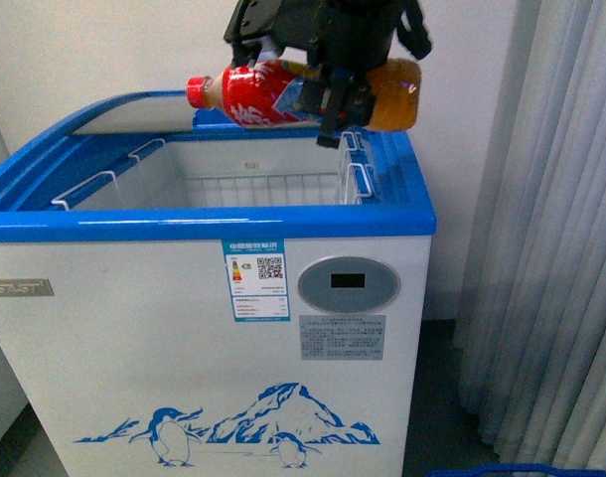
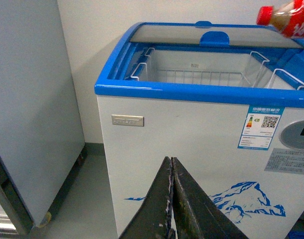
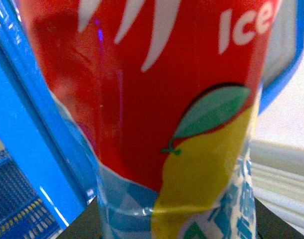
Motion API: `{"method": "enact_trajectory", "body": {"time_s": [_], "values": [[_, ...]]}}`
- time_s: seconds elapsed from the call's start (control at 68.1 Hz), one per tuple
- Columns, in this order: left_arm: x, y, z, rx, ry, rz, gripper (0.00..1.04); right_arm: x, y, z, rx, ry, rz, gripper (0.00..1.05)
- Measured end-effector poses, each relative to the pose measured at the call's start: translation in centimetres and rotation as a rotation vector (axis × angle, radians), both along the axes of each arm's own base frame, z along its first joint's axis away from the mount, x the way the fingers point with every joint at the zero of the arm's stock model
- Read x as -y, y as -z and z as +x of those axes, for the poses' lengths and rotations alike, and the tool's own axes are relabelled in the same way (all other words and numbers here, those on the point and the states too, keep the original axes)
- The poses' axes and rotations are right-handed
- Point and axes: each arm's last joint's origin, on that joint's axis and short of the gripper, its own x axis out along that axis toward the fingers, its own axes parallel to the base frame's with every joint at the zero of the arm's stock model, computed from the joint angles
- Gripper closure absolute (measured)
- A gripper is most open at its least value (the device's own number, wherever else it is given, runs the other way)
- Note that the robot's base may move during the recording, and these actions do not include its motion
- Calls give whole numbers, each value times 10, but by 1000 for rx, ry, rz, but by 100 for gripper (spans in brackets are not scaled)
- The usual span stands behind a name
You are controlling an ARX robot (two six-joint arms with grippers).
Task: Put drink in fridge
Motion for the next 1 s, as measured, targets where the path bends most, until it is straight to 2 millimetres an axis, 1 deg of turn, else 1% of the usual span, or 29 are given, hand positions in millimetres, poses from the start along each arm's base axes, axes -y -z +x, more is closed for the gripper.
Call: {"method": "enact_trajectory", "body": {"time_s": [0.088, 0.161, 0.22, 0.323, 0.352, 0.367, 0.411, 0.426, 0.455, 0.558, 0.572, 0.616, 0.66, 0.69, 0.749, 0.807, 0.866, 0.881, 0.925, 0.954, 0.969, 0.983, 0.998], "values": [[0, 0, -1, 0, 0, 0, 102, -7, 18, 9, -16, -3, -1, 65], [0, 0, -2, 0, 0, 0, 102, -10, 27, 14, -8, -4, 2, 65], [0, 0, -4, 0, 0, 0, 102, -11, 32, 18, 12, 1, 7, 65], [0, 4, -12, -26, 0, 0, 102, -12, 35, 21, 34, 12, 10, 64], [0, 4, -13, -13, 0, 1, 102, -12, 35, 21, 35, 15, 13, 60], [0, 3, -13, -10, 0, 0, 102, -12, 35, 21, 35, 17, 17, 56], [0, 3, -14, -6, 0, 0, 102, -13, 36, 21, 36, 18, 21, 51], [0, 3, -14, -7, 0, 0, 102, -14, 37, 21, 38, 18, 26, 47], [0, 3, -14, -6, 0, 0, 102, -14, 38, 21, 40, 18, 33, 44], [0, 3, -14, -4, 0, 0, 102, -18, 42, 22, 61, 11, 60, 26], [0, 3, -14, -4, 0, 0, 102, -18, 43, 22, 61, 11, 60, 25], [0, 3, -14, -4, 0, 0, 102, -19, 45, 22, 55, 9, 94, 15], [0, 3, -14, -4, 0, 0, 102, -20, 46, 22, 62, 14, 103, 8], [0, 3, -14, -5, 0, 0, 102, -19, 43, 20, 69, 15, 116, 6], [0, 3, -14, -5, 0, 1, 102, -15, 33, 15, 83, 22, 152, 8], [0, 3, -14, -5, 0, 1, 102, -8, 19, 8, 103, 36, 212, 8], [0, 3, -14, -5, 0, 0, 102, 1, 2, -4, 129, 56, 288, 8], [0, 3, -14, -5, 0, 0, 102, 6, -6, -10, 141, 67, 321, 8], [0, 3, -14, -5, 0, 0, 102, 14, -17, -21, 160, 87, 364, 8], [0, 3, -14, -5, 0, 0, 102, 21, -27, -32, 169, 112, 409, 8], [0, 3, -14, -5, 0, 1, 102, 28, -34, -43, 171, 133, 442, 8], [0, 3, -14, -5, 0, 0, 102, 29, -36, -45, 170, 138, 449, 8], [0, 3, -14, -5, 0, 0, 102, 37, -42, -57, 164, 162, 481, 8]]}}
